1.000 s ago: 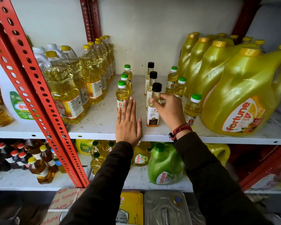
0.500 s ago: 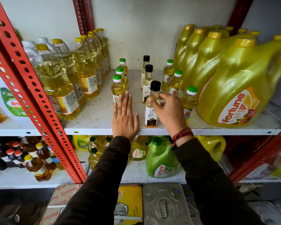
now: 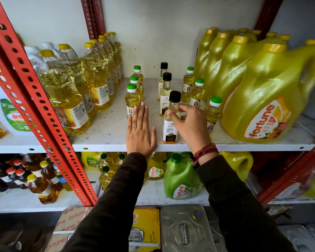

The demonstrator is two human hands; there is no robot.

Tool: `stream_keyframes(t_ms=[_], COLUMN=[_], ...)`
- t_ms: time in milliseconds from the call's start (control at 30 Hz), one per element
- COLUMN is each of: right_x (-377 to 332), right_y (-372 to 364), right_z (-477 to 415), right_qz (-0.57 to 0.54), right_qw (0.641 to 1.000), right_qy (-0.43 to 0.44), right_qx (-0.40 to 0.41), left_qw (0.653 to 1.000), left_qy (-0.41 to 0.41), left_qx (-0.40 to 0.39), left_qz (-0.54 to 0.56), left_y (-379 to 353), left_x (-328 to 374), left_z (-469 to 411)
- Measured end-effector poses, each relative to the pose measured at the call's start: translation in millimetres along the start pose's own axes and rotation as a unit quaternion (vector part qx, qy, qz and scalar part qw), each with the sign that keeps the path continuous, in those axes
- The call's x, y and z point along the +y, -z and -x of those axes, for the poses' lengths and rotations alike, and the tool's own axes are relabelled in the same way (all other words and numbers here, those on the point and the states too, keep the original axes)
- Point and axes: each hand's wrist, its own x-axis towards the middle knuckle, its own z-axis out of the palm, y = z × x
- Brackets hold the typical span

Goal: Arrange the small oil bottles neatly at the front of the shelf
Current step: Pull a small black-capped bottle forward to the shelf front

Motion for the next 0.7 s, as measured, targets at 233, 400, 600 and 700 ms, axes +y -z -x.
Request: stream_keyframes(t_ms=[233, 400, 600, 700], right_x=[-3, -9, -28, -47], right_y=[5, 8, 22, 27], right_z=[4, 10, 9, 4], right_qz=[0.003, 0.016, -0.011, -0.047], right_qw=[1.0, 1.0, 0.999, 0.992], right_qy=[-0.014, -0.013, 0.014, 0.052], right_qx=[0.003, -0.022, 0.046, 0.105], left_qw=[1.0, 1.0, 0.995, 0.993], left_qy=[-0.001, -0.001, -0.022, -0.018], left_qx=[0.001, 0.003, 0.047, 0.08], left_qz=[0.005, 0.024, 0.089, 0.083], left_y=[0, 2, 20, 37], left_x=[0, -1, -7, -25], left_z=[0, 0, -4, -10])
